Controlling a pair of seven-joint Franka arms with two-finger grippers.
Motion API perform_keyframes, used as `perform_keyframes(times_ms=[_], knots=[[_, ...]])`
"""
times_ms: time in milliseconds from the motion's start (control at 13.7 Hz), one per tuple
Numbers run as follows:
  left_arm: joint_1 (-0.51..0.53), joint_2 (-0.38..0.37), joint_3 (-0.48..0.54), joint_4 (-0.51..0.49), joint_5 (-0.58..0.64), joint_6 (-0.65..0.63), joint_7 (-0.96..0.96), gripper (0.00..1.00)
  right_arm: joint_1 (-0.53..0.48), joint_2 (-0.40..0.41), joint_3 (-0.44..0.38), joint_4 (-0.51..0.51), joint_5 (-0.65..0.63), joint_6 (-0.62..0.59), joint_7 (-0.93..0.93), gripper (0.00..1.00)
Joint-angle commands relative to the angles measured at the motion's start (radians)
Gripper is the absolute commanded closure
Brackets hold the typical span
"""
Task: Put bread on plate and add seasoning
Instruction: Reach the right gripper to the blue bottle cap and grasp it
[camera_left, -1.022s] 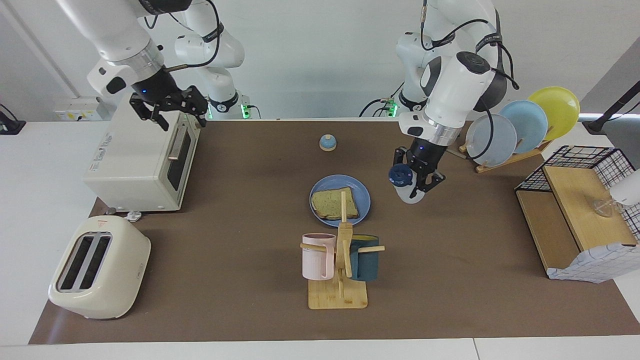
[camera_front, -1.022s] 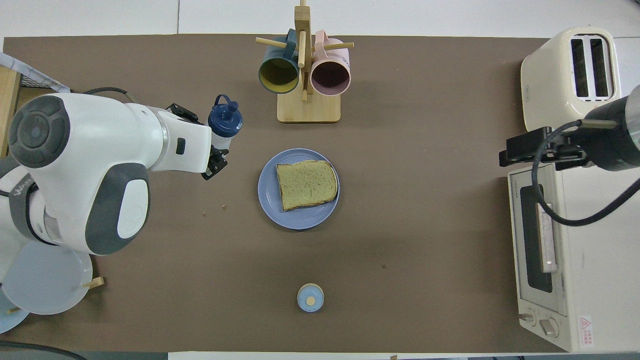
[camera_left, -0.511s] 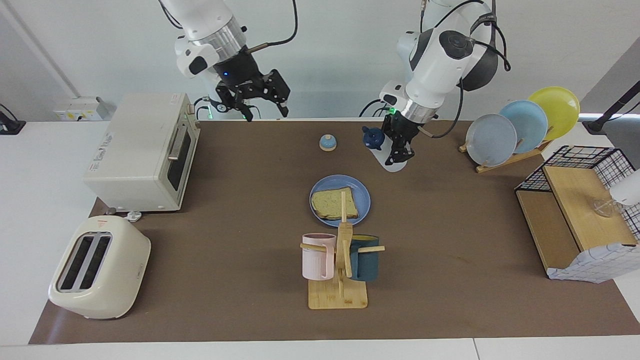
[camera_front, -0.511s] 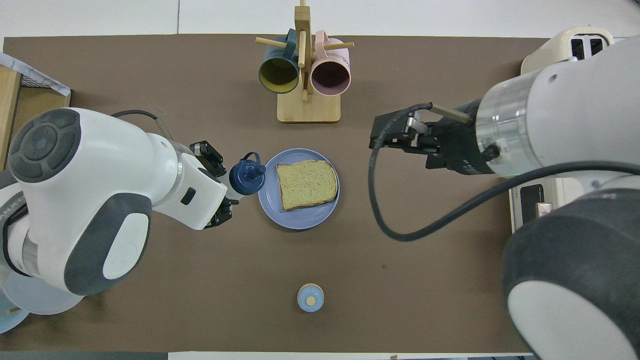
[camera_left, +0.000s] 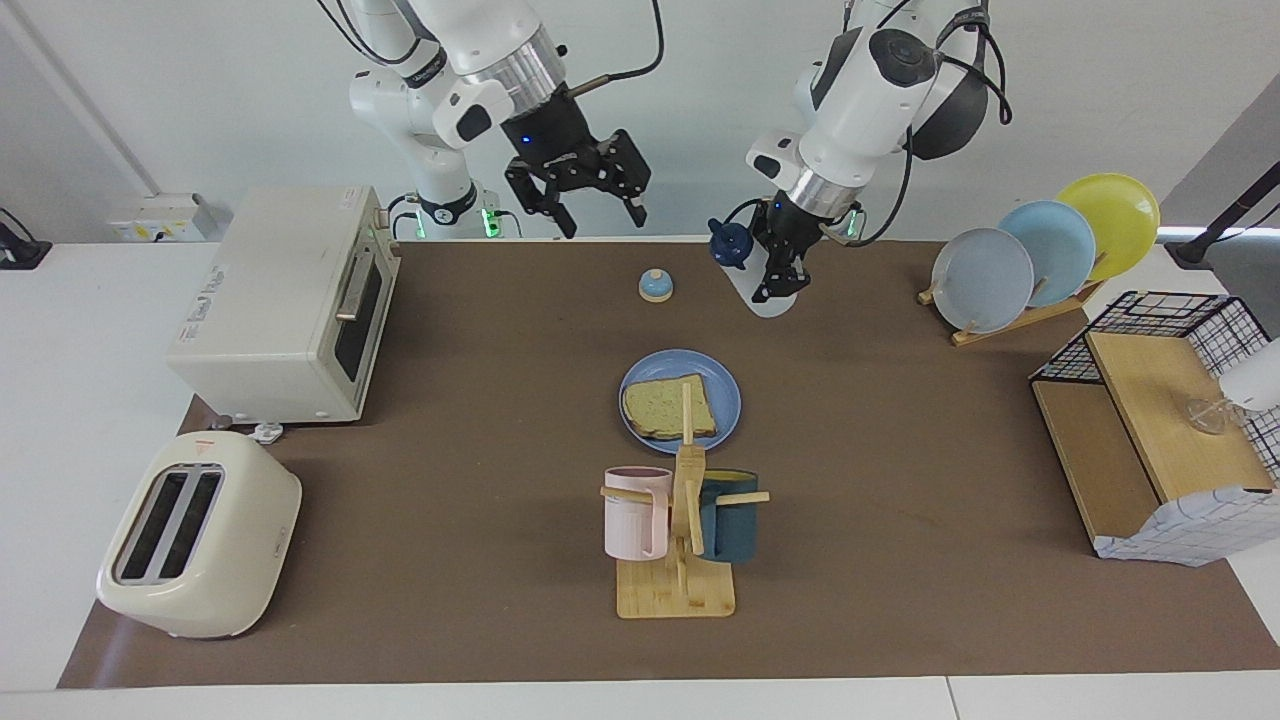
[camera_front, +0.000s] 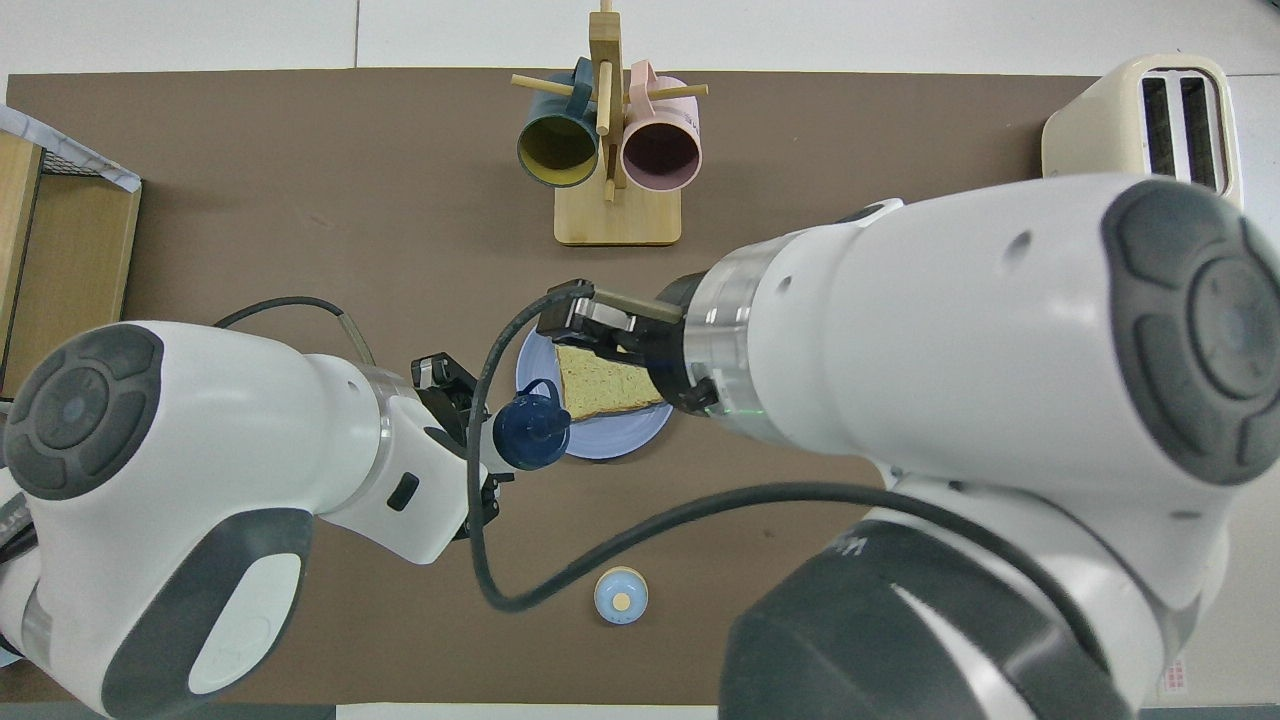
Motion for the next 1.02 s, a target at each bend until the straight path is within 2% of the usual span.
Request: perform_keyframes(times_ms=[0,146,292,730,949], knots=[[-0.01,-0.047,-0.008,-0.062,-0.004,0.039,-0.033,1.0,-0.012,0.013,0.073,0.015,-0.056,-0.024,0.067,0.23],[-0.01,-0.049,-0.008,-0.067,-0.004,0.042,-0.036,1.0,-0.012,0.013,0.092,0.013,-0.083,-0.045,0.076,0.31],[-0.008,-0.052,-0.008,-0.067,-0.004,0.042,-0.039,1.0,-0.012,0.013,0.098,0.013,-0.09,-0.087,0.075,0.34],[-0.002,-0.054,-0.01,-0.067,-0.004,0.046,-0.041,1.0,-0.02,0.019,0.13,0.036,-0.09,-0.156,0.078,0.38],[-0.002,-0.054,-0.01,-0.067,-0.004,0.048,-0.042,1.0,-0.02,0.024,0.131,0.047,-0.09,-0.161,0.079,0.44]])
